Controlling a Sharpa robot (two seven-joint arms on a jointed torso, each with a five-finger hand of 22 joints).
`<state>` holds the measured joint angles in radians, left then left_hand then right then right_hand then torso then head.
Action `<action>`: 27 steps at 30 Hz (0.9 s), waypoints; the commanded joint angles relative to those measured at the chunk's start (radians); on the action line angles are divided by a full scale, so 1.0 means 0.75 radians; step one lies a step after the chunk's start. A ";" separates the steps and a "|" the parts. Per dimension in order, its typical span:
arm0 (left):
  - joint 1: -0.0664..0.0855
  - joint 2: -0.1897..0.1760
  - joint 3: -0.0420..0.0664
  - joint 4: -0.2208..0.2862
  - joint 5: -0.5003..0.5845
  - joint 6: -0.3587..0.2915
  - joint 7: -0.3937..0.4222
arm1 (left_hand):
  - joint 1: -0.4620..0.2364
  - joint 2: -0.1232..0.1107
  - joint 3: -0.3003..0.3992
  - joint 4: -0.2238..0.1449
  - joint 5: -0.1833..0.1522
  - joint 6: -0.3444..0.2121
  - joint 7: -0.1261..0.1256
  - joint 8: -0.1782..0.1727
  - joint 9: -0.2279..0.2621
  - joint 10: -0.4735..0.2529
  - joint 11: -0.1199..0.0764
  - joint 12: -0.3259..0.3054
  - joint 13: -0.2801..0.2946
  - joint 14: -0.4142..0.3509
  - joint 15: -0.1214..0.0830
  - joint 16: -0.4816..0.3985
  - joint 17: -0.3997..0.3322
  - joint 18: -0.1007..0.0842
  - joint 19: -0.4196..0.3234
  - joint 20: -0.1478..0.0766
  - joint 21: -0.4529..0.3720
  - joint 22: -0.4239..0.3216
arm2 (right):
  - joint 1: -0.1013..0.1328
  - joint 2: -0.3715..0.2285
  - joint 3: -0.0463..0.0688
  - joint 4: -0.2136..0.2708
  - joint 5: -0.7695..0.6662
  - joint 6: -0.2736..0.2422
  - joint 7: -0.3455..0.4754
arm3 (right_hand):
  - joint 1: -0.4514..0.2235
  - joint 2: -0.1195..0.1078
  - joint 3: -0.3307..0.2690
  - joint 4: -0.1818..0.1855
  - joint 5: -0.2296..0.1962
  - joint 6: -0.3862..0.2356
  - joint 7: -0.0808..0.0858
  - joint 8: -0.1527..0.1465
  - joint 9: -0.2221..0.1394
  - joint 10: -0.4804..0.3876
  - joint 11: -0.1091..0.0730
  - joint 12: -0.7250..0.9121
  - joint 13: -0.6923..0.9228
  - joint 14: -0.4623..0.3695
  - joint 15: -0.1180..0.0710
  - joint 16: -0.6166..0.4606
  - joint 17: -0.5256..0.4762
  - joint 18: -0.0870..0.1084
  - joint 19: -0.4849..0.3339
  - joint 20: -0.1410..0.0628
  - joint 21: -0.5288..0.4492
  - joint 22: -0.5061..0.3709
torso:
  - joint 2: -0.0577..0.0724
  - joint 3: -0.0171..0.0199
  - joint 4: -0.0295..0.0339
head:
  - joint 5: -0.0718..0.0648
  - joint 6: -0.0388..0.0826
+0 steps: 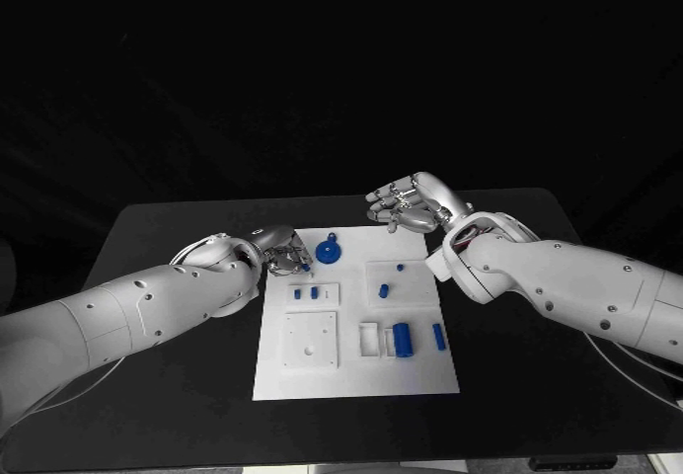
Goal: Assemble the parts on the task board
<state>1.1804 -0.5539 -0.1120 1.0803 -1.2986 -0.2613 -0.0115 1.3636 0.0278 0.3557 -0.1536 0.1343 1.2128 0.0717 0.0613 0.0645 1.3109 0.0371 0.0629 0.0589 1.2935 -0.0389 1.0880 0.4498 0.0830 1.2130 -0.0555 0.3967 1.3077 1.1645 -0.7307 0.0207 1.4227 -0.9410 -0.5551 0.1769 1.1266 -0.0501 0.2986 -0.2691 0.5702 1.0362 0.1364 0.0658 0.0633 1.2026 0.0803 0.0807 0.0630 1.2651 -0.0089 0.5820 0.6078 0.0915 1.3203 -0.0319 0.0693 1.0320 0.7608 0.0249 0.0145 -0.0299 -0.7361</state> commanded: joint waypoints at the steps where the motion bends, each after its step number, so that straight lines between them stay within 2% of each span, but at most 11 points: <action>1: 0.002 0.009 0.001 -0.009 -0.026 0.030 -0.003 | -0.011 0.000 0.008 -0.003 0.006 0.031 0.018 0.004 0.006 0.008 -0.001 -0.006 0.001 0.002 -0.003 0.002 -0.001 0.014 -0.005 -0.006 0.005 0.027 | -0.001 0.002 0.001 0.002 -0.002 0.012 0.014 | -0.005 -0.012 0.007 -0.002 0.005 0.006 0.003 -0.005 -0.001 0.005 0.001 -0.007 -0.002 -0.005 0.006 0.003 -0.001 0.022 -0.005 0.008 0.008 0.001 | 0.001 0.0021 -0.0013 | 0.000 0.000; 17: 0.001 0.040 0.000 -0.039 -0.036 0.059 -0.009 | -0.012 0.000 0.009 -0.003 0.007 0.030 0.018 0.004 0.006 0.008 -0.001 -0.006 0.001 0.002 -0.004 0.001 -0.002 0.015 -0.005 -0.007 0.005 0.027 | -0.001 0.004 0.001 0.002 -0.002 0.013 0.015 | -0.005 -0.012 0.007 -0.002 0.005 0.006 0.003 -0.005 -0.001 0.005 0.001 -0.007 -0.002 -0.005 0.006 0.003 -0.001 0.022 -0.005 0.008 0.008 0.001 | 0.001 0.0020 -0.0021 | -0.002 -0.003; 27: 0.001 0.043 -0.001 -0.052 -0.044 0.094 -0.023 | -0.011 0.001 0.011 -0.004 0.007 0.029 0.018 0.004 0.006 0.007 -0.001 -0.006 0.001 0.002 -0.003 0.000 -0.002 0.015 -0.006 -0.007 0.006 0.027 | -0.001 0.004 0.001 0.002 -0.002 0.013 0.016 | -0.005 -0.012 0.007 -0.002 0.005 0.006 0.003 -0.005 -0.001 0.005 0.001 -0.007 -0.002 -0.005 0.006 0.003 -0.001 0.022 -0.005 0.008 0.008 0.001 | 0.001 0.0025 -0.0002 | -0.008 -0.006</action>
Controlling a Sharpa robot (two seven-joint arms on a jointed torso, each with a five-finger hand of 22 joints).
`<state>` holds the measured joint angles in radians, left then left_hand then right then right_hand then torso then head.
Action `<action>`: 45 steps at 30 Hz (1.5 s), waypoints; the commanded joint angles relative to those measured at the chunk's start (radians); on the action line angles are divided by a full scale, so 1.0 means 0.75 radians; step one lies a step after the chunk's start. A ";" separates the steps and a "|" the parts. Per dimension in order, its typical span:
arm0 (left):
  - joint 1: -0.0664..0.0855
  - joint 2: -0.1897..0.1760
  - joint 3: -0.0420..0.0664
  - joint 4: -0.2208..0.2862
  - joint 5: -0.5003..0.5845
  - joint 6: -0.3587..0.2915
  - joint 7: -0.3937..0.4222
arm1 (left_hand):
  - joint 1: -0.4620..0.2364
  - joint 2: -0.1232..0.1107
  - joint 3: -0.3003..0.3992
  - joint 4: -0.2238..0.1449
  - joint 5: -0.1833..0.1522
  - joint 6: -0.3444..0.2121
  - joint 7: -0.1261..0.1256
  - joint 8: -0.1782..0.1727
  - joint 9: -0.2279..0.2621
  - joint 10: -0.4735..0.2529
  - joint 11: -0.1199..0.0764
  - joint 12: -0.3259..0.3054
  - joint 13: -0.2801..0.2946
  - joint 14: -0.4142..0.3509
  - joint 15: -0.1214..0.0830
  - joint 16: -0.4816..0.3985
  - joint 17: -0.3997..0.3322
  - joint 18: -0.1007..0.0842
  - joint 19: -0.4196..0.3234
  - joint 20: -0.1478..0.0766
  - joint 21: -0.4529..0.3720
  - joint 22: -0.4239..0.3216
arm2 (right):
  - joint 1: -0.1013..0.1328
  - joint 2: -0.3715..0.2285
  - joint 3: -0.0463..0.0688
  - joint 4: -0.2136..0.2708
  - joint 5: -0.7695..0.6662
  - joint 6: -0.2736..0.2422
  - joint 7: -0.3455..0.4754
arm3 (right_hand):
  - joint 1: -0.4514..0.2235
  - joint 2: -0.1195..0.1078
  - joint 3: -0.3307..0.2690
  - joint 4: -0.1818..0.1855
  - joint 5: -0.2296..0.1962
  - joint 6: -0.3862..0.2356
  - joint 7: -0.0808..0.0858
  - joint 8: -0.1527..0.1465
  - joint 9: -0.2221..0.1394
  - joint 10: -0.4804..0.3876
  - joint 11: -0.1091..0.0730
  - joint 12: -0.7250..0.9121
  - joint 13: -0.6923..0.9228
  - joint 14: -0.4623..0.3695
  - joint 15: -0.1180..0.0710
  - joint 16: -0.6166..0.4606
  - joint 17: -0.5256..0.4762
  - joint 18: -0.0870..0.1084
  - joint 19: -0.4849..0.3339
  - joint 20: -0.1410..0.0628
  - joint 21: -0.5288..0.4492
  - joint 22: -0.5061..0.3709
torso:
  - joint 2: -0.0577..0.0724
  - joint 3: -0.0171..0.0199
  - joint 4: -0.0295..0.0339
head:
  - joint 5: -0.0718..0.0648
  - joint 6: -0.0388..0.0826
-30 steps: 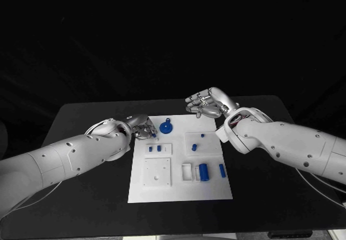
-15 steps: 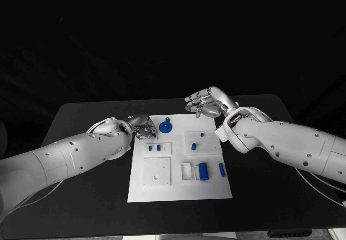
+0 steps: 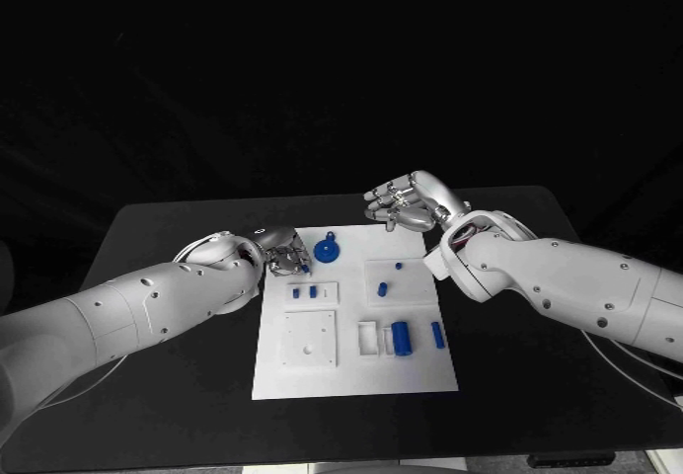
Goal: Assemble the parts on the task board
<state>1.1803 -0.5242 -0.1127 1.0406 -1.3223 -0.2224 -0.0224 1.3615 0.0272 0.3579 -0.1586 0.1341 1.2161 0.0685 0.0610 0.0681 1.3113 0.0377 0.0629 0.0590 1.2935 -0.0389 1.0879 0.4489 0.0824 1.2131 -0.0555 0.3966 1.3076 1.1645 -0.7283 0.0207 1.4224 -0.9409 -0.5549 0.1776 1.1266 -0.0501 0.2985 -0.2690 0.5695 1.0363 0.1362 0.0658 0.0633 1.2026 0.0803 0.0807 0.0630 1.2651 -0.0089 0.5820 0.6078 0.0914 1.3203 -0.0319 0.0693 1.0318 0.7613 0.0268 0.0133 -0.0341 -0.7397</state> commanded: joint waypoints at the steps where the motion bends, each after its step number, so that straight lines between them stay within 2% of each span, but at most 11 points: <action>1: 0.001 0.004 0.000 0.001 -0.013 0.045 -0.009 | -0.008 0.002 0.009 0.003 0.007 0.025 0.022 0.005 0.002 0.006 -0.002 -0.006 0.001 0.002 -0.003 0.001 -0.001 0.016 -0.006 -0.007 0.006 0.027 | -0.001 0.001 0.001 0.002 -0.002 0.012 0.015 | -0.005 -0.012 0.008 -0.003 0.006 0.006 0.003 -0.005 -0.001 0.005 0.001 -0.007 -0.002 -0.005 0.006 0.003 -0.001 0.022 -0.005 0.008 0.008 0.002 | 0.000 -0.0004 0.0012 | -0.002 -0.001; 13: 0.001 0.017 -0.001 -0.008 -0.015 0.065 -0.007 | -0.008 0.002 0.009 0.002 0.008 0.024 0.023 0.005 0.002 0.006 -0.002 -0.006 0.001 0.002 -0.003 -0.001 -0.002 0.016 -0.007 -0.006 0.006 0.027 | -0.001 0.002 0.001 0.002 -0.002 0.012 0.015 | -0.005 -0.012 0.008 -0.003 0.006 0.006 0.003 -0.005 -0.001 0.005 0.001 -0.007 -0.002 -0.005 0.006 0.003 -0.001 0.022 -0.005 0.008 0.008 0.002 | 0.000 -0.0010 0.0006 | 0.004 -0.004; 33: 0.001 0.028 -0.006 -0.014 -0.026 0.096 -0.011 | -0.008 0.002 0.010 -0.001 0.008 0.023 0.023 0.004 0.001 0.004 -0.001 -0.006 0.001 0.002 -0.003 -0.003 -0.003 0.017 -0.007 -0.006 0.005 0.027 | -0.001 0.001 0.001 0.004 -0.002 0.012 0.015 | -0.004 -0.013 0.012 -0.001 0.005 0.008 0.003 -0.005 -0.001 0.005 0.001 -0.007 -0.002 -0.005 0.006 0.003 -0.001 0.023 -0.006 0.008 0.006 0.013 | 0.000 -0.0002 0.0008 | -0.001 -0.005; 38: 0.001 0.035 -0.014 -0.017 -0.045 0.071 -0.008 | -0.006 0.002 0.011 -0.003 0.013 0.018 0.025 0.004 0.001 0.003 0.000 -0.005 0.001 0.000 -0.003 -0.004 -0.003 0.018 -0.008 -0.006 0.006 0.028 | -0.001 0.001 0.001 0.005 -0.002 0.012 0.015 | -0.004 -0.013 0.012 -0.001 0.005 0.008 0.003 -0.005 -0.001 0.005 0.001 -0.007 -0.002 -0.005 0.006 0.003 -0.001 0.023 -0.006 0.008 0.006 0.013 | 0.001 -0.0006 0.0006 | -0.003 -0.007; 45: 0.001 0.046 -0.032 -0.020 -0.123 0.034 -0.001 | -0.006 0.000 0.010 -0.003 0.016 0.017 0.025 0.004 0.000 0.002 0.000 -0.006 0.001 -0.001 -0.002 -0.005 -0.003 0.018 -0.010 -0.005 0.007 0.028 | -0.001 -0.001 0.001 0.007 -0.002 0.012 0.014 | -0.004 -0.013 0.012 -0.001 0.005 0.008 0.003 -0.005 -0.001 0.005 0.001 -0.007 -0.002 -0.005 0.006 0.003 -0.001 0.023 -0.006 0.008 0.006 0.013 | 0.000 0.0001 0.0005 | -0.006 -0.010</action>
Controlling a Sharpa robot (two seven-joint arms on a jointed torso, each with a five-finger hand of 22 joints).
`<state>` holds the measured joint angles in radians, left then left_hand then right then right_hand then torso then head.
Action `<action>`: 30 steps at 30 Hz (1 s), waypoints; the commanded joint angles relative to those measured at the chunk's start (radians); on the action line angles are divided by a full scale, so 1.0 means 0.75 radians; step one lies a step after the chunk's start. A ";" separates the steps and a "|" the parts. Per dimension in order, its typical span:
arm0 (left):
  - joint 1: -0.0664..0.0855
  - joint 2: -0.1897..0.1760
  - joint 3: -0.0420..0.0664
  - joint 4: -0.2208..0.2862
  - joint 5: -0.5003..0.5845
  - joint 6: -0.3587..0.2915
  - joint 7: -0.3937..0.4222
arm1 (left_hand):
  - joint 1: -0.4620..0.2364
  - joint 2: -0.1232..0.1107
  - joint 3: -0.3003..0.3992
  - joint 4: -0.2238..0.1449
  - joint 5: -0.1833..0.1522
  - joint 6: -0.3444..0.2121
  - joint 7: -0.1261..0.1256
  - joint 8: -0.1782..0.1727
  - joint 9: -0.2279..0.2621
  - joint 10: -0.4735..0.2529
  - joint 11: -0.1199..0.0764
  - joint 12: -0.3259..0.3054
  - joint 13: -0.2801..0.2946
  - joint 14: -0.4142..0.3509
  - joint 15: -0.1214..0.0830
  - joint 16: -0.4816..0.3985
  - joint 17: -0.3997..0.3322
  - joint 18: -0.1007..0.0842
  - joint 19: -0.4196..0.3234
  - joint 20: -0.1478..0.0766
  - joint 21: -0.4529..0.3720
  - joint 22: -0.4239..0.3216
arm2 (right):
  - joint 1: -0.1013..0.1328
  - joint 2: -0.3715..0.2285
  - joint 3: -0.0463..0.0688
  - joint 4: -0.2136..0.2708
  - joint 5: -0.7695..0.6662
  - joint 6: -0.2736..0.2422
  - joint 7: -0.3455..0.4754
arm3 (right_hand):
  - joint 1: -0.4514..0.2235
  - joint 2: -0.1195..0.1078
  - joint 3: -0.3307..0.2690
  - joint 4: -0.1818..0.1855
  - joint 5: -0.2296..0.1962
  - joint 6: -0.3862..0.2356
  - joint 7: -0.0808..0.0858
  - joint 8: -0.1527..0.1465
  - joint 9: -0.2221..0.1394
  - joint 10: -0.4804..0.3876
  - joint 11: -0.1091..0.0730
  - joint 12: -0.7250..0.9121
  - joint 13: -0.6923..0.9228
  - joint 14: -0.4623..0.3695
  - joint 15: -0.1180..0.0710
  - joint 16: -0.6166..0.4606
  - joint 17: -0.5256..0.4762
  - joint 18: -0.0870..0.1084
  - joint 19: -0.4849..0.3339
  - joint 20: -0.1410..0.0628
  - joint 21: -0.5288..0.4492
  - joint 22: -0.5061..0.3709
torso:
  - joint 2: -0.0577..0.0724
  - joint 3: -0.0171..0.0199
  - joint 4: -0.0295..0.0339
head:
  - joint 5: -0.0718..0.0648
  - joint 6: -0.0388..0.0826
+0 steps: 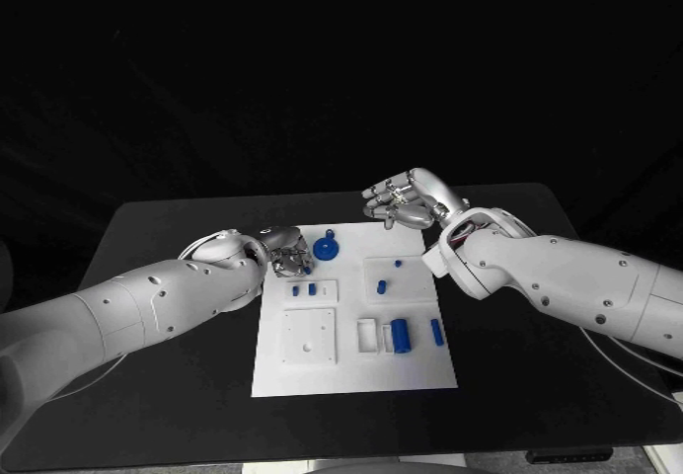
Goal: Assemble the parts on the task board
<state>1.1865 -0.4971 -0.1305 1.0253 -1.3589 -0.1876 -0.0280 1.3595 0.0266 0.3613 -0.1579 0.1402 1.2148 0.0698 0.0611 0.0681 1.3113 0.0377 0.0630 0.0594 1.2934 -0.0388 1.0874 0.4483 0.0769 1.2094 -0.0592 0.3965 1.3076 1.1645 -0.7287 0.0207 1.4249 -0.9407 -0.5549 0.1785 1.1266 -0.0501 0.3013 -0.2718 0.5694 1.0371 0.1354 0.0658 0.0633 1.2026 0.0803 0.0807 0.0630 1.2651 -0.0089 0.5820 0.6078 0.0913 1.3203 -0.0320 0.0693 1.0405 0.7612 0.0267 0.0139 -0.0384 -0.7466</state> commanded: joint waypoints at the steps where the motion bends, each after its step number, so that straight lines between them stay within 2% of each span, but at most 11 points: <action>1: -0.007 0.011 -0.010 0.000 -0.083 -0.015 0.006 | -0.004 0.001 0.006 -0.004 0.007 0.019 0.024 0.004 0.000 0.002 0.000 -0.006 0.000 -0.001 -0.002 -0.004 -0.002 0.026 -0.005 0.000 0.007 0.028 | -0.001 0.000 0.001 0.003 -0.002 0.012 0.013 | -0.004 -0.013 0.008 0.002 0.005 0.007 0.004 -0.005 -0.001 0.005 0.001 -0.007 -0.002 -0.005 0.006 0.003 -0.001 0.023 -0.006 0.008 0.006 0.001 | 0.000 0.0000 -0.0005 | -0.001 -0.001; 13: -0.007 0.011 -0.021 -0.002 -0.116 -0.002 0.018 | 0.001 -0.009 -0.025 -0.003 0.000 0.008 0.028 0.004 0.000 -0.012 0.003 -0.005 0.001 -0.014 0.001 -0.012 -0.006 0.026 -0.015 0.004 0.003 0.026 | -0.001 0.001 0.001 0.000 -0.002 0.012 0.014 | -0.004 -0.013 0.008 0.002 0.005 0.007 0.004 -0.005 -0.001 0.005 0.001 -0.007 -0.002 -0.005 0.006 0.003 -0.001 0.023 -0.006 0.008 0.006 0.001 | 0.000 -0.0013 0.0009 | -0.003 -0.004; 17: -0.007 0.006 -0.021 -0.004 -0.107 -0.012 0.042 | -0.001 -0.014 -0.042 -0.005 0.001 -0.047 0.031 0.002 -0.004 -0.012 0.002 -0.005 0.001 -0.014 0.001 -0.010 -0.005 0.023 -0.015 0.005 0.000 0.026 | -0.001 0.002 0.001 -0.001 -0.002 0.012 0.014 | -0.004 -0.013 0.008 0.002 0.005 0.007 0.004 -0.005 -0.001 0.005 0.001 -0.007 -0.002 -0.005 0.006 0.003 -0.001 0.023 -0.006 0.008 0.006 0.001 | 0.000 -0.0017 0.0016 | -0.003 -0.002; 20: -0.008 0.002 -0.022 -0.005 -0.100 -0.021 0.058 | -0.001 -0.017 -0.051 -0.008 0.000 -0.048 0.032 0.002 -0.004 -0.010 0.002 -0.005 0.001 -0.014 0.001 -0.010 -0.006 0.021 -0.015 0.005 -0.002 0.026 | -0.001 0.003 0.001 -0.003 -0.002 0.012 0.015 | -0.004 -0.013 0.008 0.002 0.005 0.007 0.004 -0.005 -0.001 0.005 0.001 -0.007 -0.002 -0.005 0.006 0.003 -0.001 0.023 -0.006 0.008 0.006 0.001 | 0.000 -0.0023 0.0004 | -0.004 -0.004; 23: -0.008 -0.001 -0.022 -0.004 -0.088 -0.029 0.071 | -0.009 -0.025 -0.059 -0.008 -0.001 -0.083 0.025 0.000 -0.006 -0.009 -0.002 -0.005 0.001 -0.016 -0.001 -0.011 -0.007 0.019 -0.013 0.004 -0.006 0.024 | -0.001 0.004 0.001 -0.004 -0.002 0.012 0.016 | -0.004 -0.013 0.008 0.002 0.005 0.007 0.004 -0.005 -0.001 0.005 0.001 -0.007 -0.002 -0.005 0.006 0.003 -0.001 0.023 -0.006 0.008 0.006 0.001 | 0.000 -0.0038 -0.0003 | -0.003 -0.004; 30: -0.009 -0.009 -0.021 -0.003 -0.078 -0.051 0.079 | -0.019 -0.039 -0.067 -0.010 -0.009 -0.120 0.021 0.001 -0.007 0.001 -0.007 -0.005 0.001 -0.014 -0.004 -0.012 -0.009 0.013 -0.006 0.001 -0.019 0.022 | -0.002 0.005 0.001 -0.006 -0.001 0.012 0.016 | -0.003 -0.013 0.010 0.003 0.004 0.007 0.004 -0.005 -0.001 0.002 0.002 -0.007 -0.002 -0.005 0.007 0.003 -0.001 0.023 -0.007 0.008 0.005 0.007 | 0.000 -0.0021 0.0007 | 0.000 -0.005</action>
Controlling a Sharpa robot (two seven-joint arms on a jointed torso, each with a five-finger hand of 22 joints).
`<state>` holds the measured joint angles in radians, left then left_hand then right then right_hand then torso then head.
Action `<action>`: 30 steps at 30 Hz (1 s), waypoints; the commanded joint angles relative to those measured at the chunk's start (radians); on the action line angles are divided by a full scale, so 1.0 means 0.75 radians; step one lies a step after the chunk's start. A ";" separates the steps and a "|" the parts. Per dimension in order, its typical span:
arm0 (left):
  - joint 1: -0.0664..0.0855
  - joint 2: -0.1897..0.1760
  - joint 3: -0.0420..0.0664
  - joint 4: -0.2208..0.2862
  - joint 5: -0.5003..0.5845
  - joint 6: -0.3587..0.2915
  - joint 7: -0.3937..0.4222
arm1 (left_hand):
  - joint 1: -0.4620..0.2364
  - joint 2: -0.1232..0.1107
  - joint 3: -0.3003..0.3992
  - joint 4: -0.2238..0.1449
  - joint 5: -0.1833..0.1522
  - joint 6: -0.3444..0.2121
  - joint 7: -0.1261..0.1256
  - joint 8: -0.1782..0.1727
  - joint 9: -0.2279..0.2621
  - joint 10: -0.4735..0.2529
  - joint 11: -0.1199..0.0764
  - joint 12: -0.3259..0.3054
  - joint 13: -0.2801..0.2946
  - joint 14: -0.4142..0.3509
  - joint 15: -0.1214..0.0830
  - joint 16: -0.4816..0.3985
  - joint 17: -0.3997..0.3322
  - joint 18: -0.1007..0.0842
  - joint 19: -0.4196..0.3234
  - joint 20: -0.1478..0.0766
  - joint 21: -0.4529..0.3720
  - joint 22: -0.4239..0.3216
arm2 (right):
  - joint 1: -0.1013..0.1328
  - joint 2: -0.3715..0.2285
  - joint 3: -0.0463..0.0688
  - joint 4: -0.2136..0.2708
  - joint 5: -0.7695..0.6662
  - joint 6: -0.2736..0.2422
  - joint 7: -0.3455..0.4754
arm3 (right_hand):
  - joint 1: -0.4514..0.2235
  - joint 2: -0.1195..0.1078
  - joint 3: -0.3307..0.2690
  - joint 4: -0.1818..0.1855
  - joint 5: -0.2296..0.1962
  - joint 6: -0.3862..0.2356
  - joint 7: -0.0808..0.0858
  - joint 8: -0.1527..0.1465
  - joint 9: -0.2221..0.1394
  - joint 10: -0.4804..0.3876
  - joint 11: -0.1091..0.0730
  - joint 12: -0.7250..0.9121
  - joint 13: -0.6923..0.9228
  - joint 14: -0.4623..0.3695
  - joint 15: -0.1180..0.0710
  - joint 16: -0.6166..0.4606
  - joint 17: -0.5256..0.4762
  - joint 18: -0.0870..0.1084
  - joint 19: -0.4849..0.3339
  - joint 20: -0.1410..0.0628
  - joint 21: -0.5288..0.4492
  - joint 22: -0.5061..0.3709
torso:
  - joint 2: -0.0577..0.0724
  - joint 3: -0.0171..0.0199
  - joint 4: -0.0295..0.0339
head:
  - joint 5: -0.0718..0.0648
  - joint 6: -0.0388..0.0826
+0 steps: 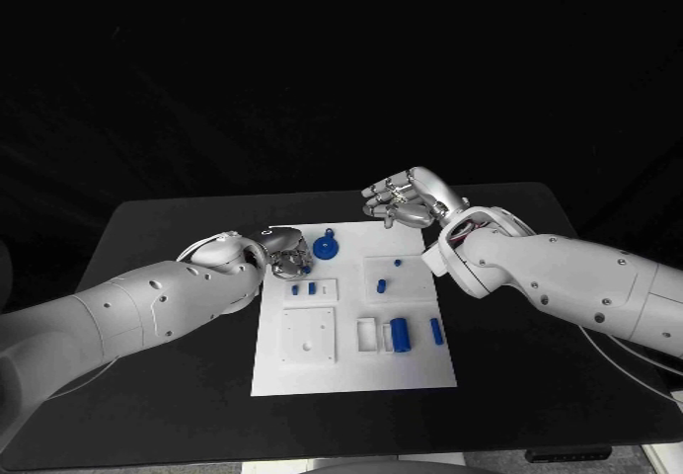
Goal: Assemble the parts on the task board
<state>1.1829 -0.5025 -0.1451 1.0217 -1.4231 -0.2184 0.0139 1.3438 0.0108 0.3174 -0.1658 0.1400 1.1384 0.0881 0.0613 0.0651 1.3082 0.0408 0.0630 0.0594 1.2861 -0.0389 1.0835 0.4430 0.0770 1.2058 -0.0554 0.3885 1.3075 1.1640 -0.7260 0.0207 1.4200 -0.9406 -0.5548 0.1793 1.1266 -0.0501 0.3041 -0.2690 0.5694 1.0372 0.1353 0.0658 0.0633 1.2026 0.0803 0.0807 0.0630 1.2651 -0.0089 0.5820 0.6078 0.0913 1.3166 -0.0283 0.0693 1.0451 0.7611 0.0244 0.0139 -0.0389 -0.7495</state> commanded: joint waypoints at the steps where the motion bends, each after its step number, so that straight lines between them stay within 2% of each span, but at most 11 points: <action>1: -0.004 -0.004 -0.002 0.002 0.008 -0.014 0.023 | 0.001 -0.022 -0.008 0.000 -0.009 -0.044 -0.006 0.000 -0.004 0.010 -0.013 -0.005 0.001 -0.005 -0.005 -0.008 -0.002 0.012 0.000 -0.004 -0.010 0.022 | -0.001 0.001 0.001 0.000 -0.001 0.012 0.015 | -0.003 -0.013 0.006 -0.001 0.004 0.007 0.004 -0.005 -0.001 0.002 0.002 -0.007 -0.002 -0.005 0.007 0.003 -0.001 0.023 -0.002 0.003 0.005 0.001 | 0.000 0.0014 0.0010 | 0.000 -0.002; 8: -0.004 -0.013 -0.002 0.002 0.009 -0.035 0.017 | 0.000 -0.037 -0.002 -0.004 -0.007 -0.094 -0.015 0.001 -0.004 0.018 -0.017 -0.005 0.001 -0.003 -0.008 -0.010 -0.004 0.007 0.008 -0.009 -0.022 0.022 | -0.002 0.001 0.001 0.000 -0.001 0.011 0.015 | -0.002 -0.014 0.007 -0.002 0.005 0.006 0.005 -0.005 -0.001 -0.006 0.005 -0.011 -0.002 -0.006 0.008 0.002 -0.002 0.024 -0.002 0.004 0.005 0.002 | 0.000 0.0011 0.0005 | 0.001 -0.001; 18: -0.004 -0.012 0.000 -0.001 0.009 -0.050 0.007 | 0.001 -0.051 0.006 -0.008 -0.005 -0.125 -0.021 0.001 -0.004 0.024 -0.019 -0.005 0.001 0.001 -0.010 -0.010 -0.004 0.004 0.017 -0.012 -0.031 0.024 | -0.004 0.001 0.001 -0.001 -0.001 0.009 0.014 | -0.002 -0.015 0.008 -0.003 0.005 0.001 0.008 -0.005 -0.001 -0.022 0.010 -0.014 -0.003 -0.006 0.010 0.003 -0.002 0.026 -0.002 0.006 0.005 0.003 | 0.000 0.0015 -0.0001 | 0.004 -0.002; 22: -0.004 -0.016 0.000 -0.003 0.009 -0.052 -0.003 | 0.003 -0.058 0.010 -0.012 -0.003 -0.164 -0.034 0.001 -0.004 0.026 -0.021 -0.005 0.001 0.002 -0.011 -0.012 -0.004 0.004 0.020 -0.013 -0.035 0.025 | -0.004 0.000 0.001 -0.003 -0.002 0.014 0.008 | -0.001 -0.017 0.008 -0.004 0.004 -0.001 0.009 -0.005 -0.001 -0.032 0.014 -0.016 -0.003 -0.006 0.012 0.003 -0.002 0.028 -0.002 0.007 0.005 0.004 | 0.000 0.0021 -0.0001 | 0.004 -0.002; 25: -0.004 -0.024 0.002 -0.007 0.010 -0.057 -0.009 | 0.006 -0.061 0.012 -0.015 -0.003 -0.181 -0.035 0.000 -0.004 0.024 -0.019 -0.005 0.001 0.002 -0.011 -0.013 -0.004 0.004 0.021 -0.013 -0.036 0.026 | -0.004 0.000 0.001 -0.008 -0.005 0.022 0.000 | 0.002 -0.015 0.009 -0.005 0.001 0.000 0.009 -0.005 -0.001 -0.037 0.015 -0.015 -0.003 -0.004 0.012 0.004 -0.002 0.030 -0.001 0.008 0.006 0.005 | -0.001 0.0023 -0.0001 | 0.006 0.003; 27: -0.004 -0.035 0.003 -0.012 0.030 -0.076 -0.011 | 0.009 -0.060 0.014 -0.016 -0.001 -0.193 -0.033 0.000 -0.005 0.025 -0.019 -0.005 0.001 0.002 -0.011 -0.014 -0.004 0.004 0.021 -0.013 -0.036 0.026 | -0.004 -0.002 0.001 -0.013 -0.015 0.038 -0.012 | 0.005 -0.012 0.011 -0.006 -0.007 0.007 0.007 -0.004 -0.001 -0.031 0.012 -0.013 -0.003 0.000 0.010 0.008 -0.001 0.032 0.003 0.007 0.009 0.009 | -0.001 0.0026 -0.0002 | 0.006 0.004; 30: -0.004 -0.053 0.009 -0.017 0.105 -0.099 -0.009 | 0.010 -0.050 0.025 -0.015 0.005 -0.132 0.000 0.008 -0.003 0.011 -0.011 -0.004 0.001 0.001 -0.007 -0.015 -0.004 0.006 0.019 -0.012 -0.034 0.028 | -0.004 -0.004 0.001 -0.025 -0.042 0.067 -0.025 | 0.011 -0.009 0.009 -0.008 -0.037 0.018 0.003 -0.004 0.000 -0.018 0.007 -0.012 -0.003 0.004 0.007 0.012 0.002 0.032 0.008 0.005 0.011 0.013 | -0.001 0.0032 -0.0002 | 0.005 0.005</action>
<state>1.1793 -0.5394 -0.1400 1.0099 -1.4048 -0.2578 0.0102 1.3459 -0.0252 0.3311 -0.1774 0.1394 1.0281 0.0841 0.0669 0.0623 1.3206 0.0284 0.0630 0.0594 1.2882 -0.0412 1.0788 0.4409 0.0748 1.2168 -0.0662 0.3655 1.3075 1.1615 -0.7279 0.0207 1.4045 -0.9451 -0.5442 0.1724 1.1308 -0.0543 0.3068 -0.2718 0.5470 1.0452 0.1389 0.0658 0.0633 1.1853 0.0902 0.0729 0.0622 1.2614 -0.0054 0.5881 0.6074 0.1077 1.3169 -0.0280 0.0731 1.0539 0.7606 0.0262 0.0138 -0.0343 -0.7468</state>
